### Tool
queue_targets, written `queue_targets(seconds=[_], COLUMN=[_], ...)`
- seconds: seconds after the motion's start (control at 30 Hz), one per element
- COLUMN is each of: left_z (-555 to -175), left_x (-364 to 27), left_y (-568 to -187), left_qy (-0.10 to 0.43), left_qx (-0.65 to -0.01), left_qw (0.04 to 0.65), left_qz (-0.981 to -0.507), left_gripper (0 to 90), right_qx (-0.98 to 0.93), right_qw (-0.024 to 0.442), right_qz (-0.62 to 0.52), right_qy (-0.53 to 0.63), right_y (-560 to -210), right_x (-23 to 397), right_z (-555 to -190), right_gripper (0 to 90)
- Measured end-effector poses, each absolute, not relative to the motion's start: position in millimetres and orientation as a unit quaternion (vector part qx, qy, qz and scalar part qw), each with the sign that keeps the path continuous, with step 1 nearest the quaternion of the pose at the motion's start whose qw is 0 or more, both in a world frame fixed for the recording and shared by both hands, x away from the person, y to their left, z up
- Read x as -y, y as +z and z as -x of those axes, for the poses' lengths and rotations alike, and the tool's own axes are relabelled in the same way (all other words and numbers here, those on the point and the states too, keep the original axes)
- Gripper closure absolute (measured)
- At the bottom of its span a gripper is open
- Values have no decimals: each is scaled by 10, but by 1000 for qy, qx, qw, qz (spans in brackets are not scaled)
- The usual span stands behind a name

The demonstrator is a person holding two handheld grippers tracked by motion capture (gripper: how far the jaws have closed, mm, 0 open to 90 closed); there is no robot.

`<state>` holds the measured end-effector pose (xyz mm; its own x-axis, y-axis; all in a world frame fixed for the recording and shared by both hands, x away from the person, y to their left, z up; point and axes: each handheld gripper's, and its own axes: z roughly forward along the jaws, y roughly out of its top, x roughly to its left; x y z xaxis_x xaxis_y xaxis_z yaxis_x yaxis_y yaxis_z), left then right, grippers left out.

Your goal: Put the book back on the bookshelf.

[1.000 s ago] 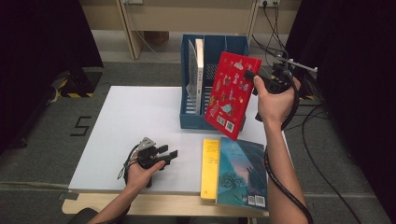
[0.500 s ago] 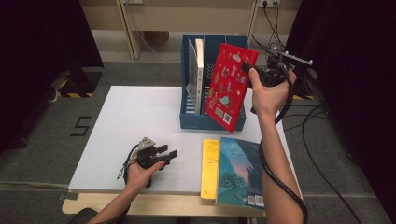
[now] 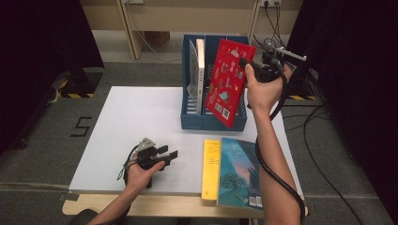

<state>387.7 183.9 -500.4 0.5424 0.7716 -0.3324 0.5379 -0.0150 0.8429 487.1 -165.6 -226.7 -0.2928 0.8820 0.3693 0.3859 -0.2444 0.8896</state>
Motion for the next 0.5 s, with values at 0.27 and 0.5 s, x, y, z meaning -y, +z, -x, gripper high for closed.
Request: queue_targets(seconds=[0.27,0.5], left_z=[-3879,-3882], left_x=[-1837,-1845], left_y=[-5004,-5006], left_qy=[111,108], left_qx=[-465,-466], left_qw=[525,527], left_qz=[-704,-703], left_gripper=[415,414], right_qx=[-573,-570], right_qw=[238,251], right_qz=[-548,-543], right_qy=[562,563], right_y=[-2270,-2284], right_x=[1583,1505], right_z=[-4937,-4982], right_gripper=[804,805])
